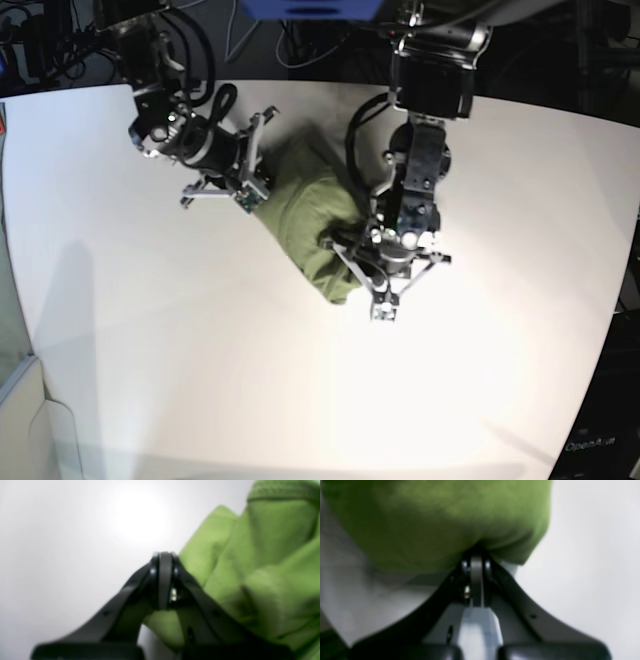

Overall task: Fold the T-shirt properly
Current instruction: 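Push the bundle with the left gripper to square its edge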

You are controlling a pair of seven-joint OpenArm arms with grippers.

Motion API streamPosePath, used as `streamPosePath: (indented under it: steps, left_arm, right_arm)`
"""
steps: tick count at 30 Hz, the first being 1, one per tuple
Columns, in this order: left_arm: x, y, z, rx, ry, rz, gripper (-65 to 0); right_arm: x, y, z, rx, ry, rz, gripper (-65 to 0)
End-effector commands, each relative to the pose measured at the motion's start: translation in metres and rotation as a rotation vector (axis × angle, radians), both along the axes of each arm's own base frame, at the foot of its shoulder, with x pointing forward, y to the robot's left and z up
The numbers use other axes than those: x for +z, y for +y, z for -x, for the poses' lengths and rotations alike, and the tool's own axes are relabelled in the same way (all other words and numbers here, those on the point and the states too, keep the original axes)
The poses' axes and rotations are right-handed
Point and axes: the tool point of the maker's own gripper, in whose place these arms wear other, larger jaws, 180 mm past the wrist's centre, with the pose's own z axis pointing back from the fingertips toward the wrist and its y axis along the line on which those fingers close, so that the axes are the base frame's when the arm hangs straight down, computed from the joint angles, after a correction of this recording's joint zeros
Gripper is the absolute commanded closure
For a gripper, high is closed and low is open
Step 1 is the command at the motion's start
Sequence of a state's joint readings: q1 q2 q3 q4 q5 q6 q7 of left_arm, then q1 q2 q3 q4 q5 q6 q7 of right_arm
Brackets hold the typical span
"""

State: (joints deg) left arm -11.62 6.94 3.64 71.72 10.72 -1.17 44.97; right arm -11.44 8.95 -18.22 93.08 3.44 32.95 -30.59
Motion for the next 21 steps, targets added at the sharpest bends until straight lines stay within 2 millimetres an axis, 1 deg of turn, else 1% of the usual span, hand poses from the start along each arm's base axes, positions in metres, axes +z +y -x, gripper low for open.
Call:
streamPosePath:
  steps: [1,3,4,7,10,11,12,14,15,16,18,21]
  left_arm:
    - [0.029,-0.012,-0.024,-0.010,-0.083,0.031,-0.5]
    - [0.040,-0.014,-0.034,-0.013,-0.111,0.034,-0.5]
    - [0.045,-0.014,-0.038,-0.013,-0.122,0.034,-0.5]
    - [0.069,-0.007,-0.049,-0.001,-0.187,0.031,-0.5]
    - [0.098,0.013,-0.056,0.015,-0.270,0.004,-0.5]
    - [0.112,0.020,-0.058,0.021,-0.313,-0.004,-0.5]
    - [0.121,0.026,-0.056,0.027,-0.336,-0.013,-0.5]
    - [0.128,0.038,-0.046,0.037,-0.331,-0.038,-0.5]
    - [0.131,0.048,-0.040,0.047,-0.323,-0.054,-0.5]
    - [0.131,0.056,-0.033,0.056,-0.308,-0.069,-0.5]
    - [0.123,0.067,-0.014,0.072,-0.260,-0.086,-0.5]
    - [0.102,0.071,0.016,0.076,-0.188,-0.096,-0.5]
  right_arm:
    - [0.015,0.016,-0.007,0.012,-0.042,-0.059,0.0]
    - [0.016,0.026,-0.004,0.020,-0.037,-0.078,0.0]
    - [0.015,0.033,0.001,0.030,-0.028,-0.090,0.0]
    - [0.013,0.048,0.013,0.053,-0.007,-0.112,0.0]
    - [0.014,0.054,0.016,0.069,-0.004,-0.118,0.0]
    - [0.014,0.055,0.017,0.073,-0.004,-0.119,0.0]
    - [0.014,0.056,0.017,0.073,-0.004,-0.121,0.0]
    - [0.013,0.052,0.016,0.066,-0.003,-0.116,0.0]
    - [0.013,0.051,0.016,0.067,-0.003,-0.113,0.0]
    - [0.011,0.048,0.017,0.069,-0.003,-0.104,0.0]
    - [0.010,0.043,0.017,0.073,-0.003,-0.089,0.0]
    - [0.009,0.034,0.015,0.078,-0.010,-0.066,0.0]
